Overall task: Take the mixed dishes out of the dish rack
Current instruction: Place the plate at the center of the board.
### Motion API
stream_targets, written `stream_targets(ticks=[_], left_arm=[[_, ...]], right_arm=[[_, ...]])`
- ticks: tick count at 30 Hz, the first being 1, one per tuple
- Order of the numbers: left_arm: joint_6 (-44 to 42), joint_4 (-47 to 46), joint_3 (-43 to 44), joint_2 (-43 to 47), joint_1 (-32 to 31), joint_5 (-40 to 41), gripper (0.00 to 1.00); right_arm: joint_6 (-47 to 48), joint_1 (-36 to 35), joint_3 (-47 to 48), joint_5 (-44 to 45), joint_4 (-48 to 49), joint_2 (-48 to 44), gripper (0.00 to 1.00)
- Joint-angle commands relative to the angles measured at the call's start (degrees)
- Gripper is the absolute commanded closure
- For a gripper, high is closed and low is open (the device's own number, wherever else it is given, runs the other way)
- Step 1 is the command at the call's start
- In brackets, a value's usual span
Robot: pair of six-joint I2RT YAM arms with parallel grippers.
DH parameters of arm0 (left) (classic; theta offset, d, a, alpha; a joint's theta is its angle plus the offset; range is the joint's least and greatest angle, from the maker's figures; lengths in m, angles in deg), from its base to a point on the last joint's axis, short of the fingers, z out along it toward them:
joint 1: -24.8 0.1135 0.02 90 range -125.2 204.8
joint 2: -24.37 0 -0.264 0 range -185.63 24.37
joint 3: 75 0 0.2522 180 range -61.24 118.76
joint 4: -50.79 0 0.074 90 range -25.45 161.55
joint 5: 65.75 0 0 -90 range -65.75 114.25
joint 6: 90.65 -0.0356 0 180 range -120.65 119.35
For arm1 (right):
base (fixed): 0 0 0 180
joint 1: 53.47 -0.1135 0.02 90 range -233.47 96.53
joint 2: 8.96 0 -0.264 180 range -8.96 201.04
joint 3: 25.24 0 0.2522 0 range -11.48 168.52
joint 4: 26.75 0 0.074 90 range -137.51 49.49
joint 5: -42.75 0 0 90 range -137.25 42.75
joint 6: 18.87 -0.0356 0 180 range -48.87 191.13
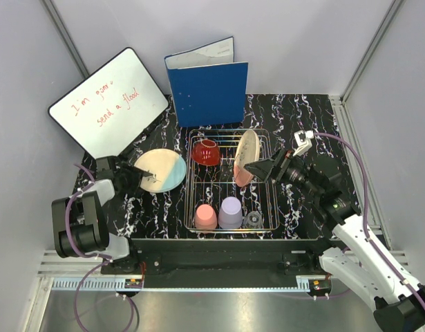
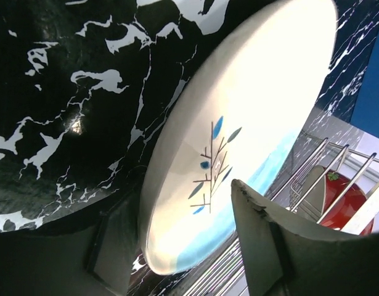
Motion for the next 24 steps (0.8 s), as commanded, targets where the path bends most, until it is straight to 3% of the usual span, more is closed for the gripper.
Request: stream_targets(ticks=[1, 7, 13, 19, 24], left_arm=[[-2.96, 10.12, 2.48, -0.13, 0.0, 2.02, 0.34], [-6.91, 22.09, 8.28, -1.28, -0.09, 4.22, 0.29], [-9.81, 25.97, 11.8, -1.98, -0.09, 5.63, 0.27], [-12.98, 30.36, 14.26, 6.79, -0.09, 3.87, 0.26], [-14.92, 35.1, 20.76, 18.49, -2.53, 2.81, 0.26]], right_arm=[[0.24, 0.03, -0.03, 0.94, 1.72, -0.35, 0.0], [0.5, 0.03, -1.16, 1.91, 1.72, -1.15, 0.0], [-0.73, -0.06, -2.13, 1.38, 3.57, -1.15, 0.0], [4.54, -0.06, 2.43, 6.03, -5.74, -1.42, 0.0], [9.64, -0.06, 11.83, 13.68, -16.72, 5.78, 0.0]])
